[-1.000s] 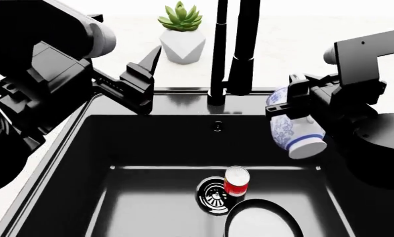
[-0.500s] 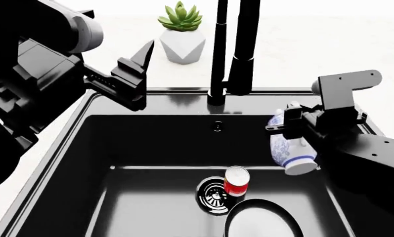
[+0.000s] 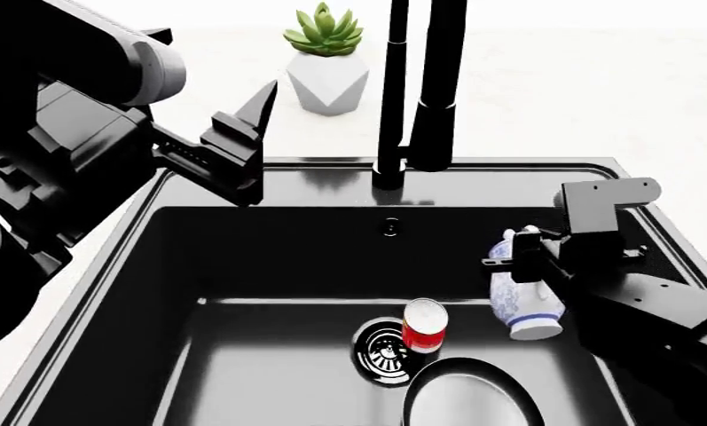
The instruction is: Pick the teapot and pot and place them in the sink. Then turn on the water.
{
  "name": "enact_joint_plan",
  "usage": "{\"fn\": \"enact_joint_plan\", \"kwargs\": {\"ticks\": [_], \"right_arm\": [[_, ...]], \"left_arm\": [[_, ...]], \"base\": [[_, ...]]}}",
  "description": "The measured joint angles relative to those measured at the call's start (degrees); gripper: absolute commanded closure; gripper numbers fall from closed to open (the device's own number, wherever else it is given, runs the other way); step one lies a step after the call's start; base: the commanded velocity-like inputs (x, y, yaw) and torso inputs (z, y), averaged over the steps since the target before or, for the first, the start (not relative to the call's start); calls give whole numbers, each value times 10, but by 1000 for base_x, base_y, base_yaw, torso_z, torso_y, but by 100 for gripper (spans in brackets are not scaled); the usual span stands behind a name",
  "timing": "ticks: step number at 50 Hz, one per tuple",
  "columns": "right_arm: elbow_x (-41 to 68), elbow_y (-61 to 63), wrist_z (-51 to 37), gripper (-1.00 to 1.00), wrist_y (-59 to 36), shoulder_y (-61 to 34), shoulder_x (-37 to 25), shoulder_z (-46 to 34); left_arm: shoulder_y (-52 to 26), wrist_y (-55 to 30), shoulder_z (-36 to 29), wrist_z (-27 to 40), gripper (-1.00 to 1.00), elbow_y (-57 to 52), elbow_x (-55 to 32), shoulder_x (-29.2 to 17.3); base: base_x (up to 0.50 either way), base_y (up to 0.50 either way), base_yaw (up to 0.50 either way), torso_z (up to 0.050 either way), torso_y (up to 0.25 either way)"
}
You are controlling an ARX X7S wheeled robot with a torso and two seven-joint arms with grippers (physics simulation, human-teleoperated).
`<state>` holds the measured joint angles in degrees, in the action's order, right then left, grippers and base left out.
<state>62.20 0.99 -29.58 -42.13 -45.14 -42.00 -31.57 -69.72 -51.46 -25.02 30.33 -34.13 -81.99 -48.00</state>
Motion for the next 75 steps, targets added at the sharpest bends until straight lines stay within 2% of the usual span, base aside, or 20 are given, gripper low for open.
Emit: {"fn": "enact_joint_plan", "kwargs": {"ticks": [43, 73, 74, 75], "right_arm": [[-36, -103, 37, 100, 75, 89, 16, -9], [-86, -168, 61, 100, 103, 83, 35, -3], [-87, -169, 62, -100, 103, 82, 36, -3], [-87, -172, 63, -100, 103, 82, 36, -4]], "left_arm": [[12, 9, -1, -2, -100, -4, -7, -2], [21, 17, -3, -6, -100, -5, -5, -2], [21, 17, -3, -6, -100, -5, -5, -2], [21, 17, -3, -6, -100, -5, -5, -2]], "base": [[0, 0, 0, 0, 1], [0, 0, 0, 0, 0], [0, 0, 0, 0, 0], [0, 0, 0, 0, 0]]}}
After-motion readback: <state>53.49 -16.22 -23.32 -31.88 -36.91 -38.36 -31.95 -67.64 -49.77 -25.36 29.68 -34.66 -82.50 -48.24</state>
